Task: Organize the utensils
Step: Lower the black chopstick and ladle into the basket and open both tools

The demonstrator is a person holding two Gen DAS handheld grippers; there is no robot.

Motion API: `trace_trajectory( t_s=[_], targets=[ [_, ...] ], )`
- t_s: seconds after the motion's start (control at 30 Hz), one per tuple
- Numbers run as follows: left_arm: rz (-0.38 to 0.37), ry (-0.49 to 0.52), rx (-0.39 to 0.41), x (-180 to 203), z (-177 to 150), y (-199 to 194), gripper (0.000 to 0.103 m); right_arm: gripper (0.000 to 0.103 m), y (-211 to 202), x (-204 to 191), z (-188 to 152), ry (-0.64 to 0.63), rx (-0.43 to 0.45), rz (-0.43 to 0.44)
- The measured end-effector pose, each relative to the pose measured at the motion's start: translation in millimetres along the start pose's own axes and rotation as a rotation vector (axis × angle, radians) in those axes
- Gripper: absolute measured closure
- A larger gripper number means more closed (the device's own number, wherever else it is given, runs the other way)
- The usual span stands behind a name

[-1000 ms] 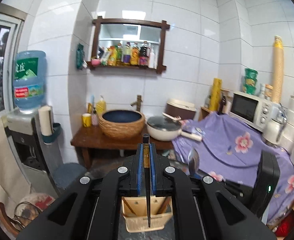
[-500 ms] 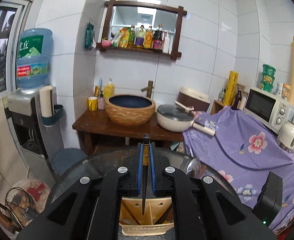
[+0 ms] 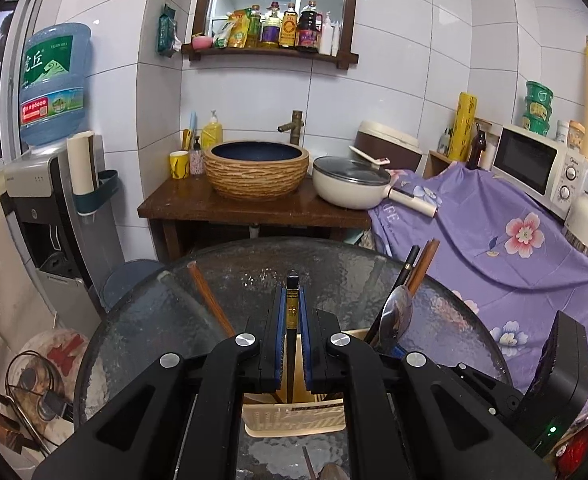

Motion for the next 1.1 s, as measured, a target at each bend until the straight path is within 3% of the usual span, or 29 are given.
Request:
trace_trajectory(
  t_s=[0.23, 0.57, 0.63, 0.7, 0.73, 0.77, 0.87, 1.0, 1.1],
  targets=[
    [0.004, 0.011, -0.036, -2.9, -14.6, 11.3, 0.096, 0.096, 6.0, 0.5, -16.4, -0.025, -0.016, -0.009],
    [0.012, 0.025, -0.014, -1.6, -18.2, 7.0, 0.095, 0.093, 2.5, -5.5, -18.1, -0.050, -0.013, 0.004],
    [0.016, 0.032, 0.007, -0.8, -17.8, -1.9, 0.088, 0.084, -0.3, -6.1, -17.5, -0.047, -0.014, 0.013],
    [0.014, 0.035, 0.037, -0.6, -17.0, -12.7, 0.071, 0.054, -9.0, -6.4, -15.0, -0.047, 0.020, 0.012],
    [0.011, 0.035, 0.054, -0.3, -16.6, -19.2, 0.067, 0.050, -15.0, -7.2, -12.5, -0.055, 0.050, 0.006],
    [0.009, 0.036, 0.067, 0.1, -16.4, -24.6, 0.060, 0.049, -20.2, -8.9, -10.3, -0.075, 0.073, -0.007],
    [0.012, 0.044, 0.109, 0.0, -18.9, -42.5, 0.053, 0.049, -29.1, -13.1, -8.7, -0.114, 0.079, -0.018],
    [-0.001, 0.016, 0.172, -4.8, -30.6, -68.1, 0.025, 0.041, -49.3, -10.2, -9.4, -0.118, 0.112, -0.029],
    [-0.022, 0.012, 0.169, -3.6, -44.5, -76.1, 0.020, 0.040, -62.1, -6.8, -17.2, -0.117, 0.104, -0.032]
  ],
)
Point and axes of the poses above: each gripper's, at about its wrist camera, not at the fingertips, and y roughly the way its jaws point, x to its right, z to its top, the point moved 10 cm from there along y, roughly the way its jaws point, and after that the axes turned 6 degrees about -x, right-handed, at the moved point
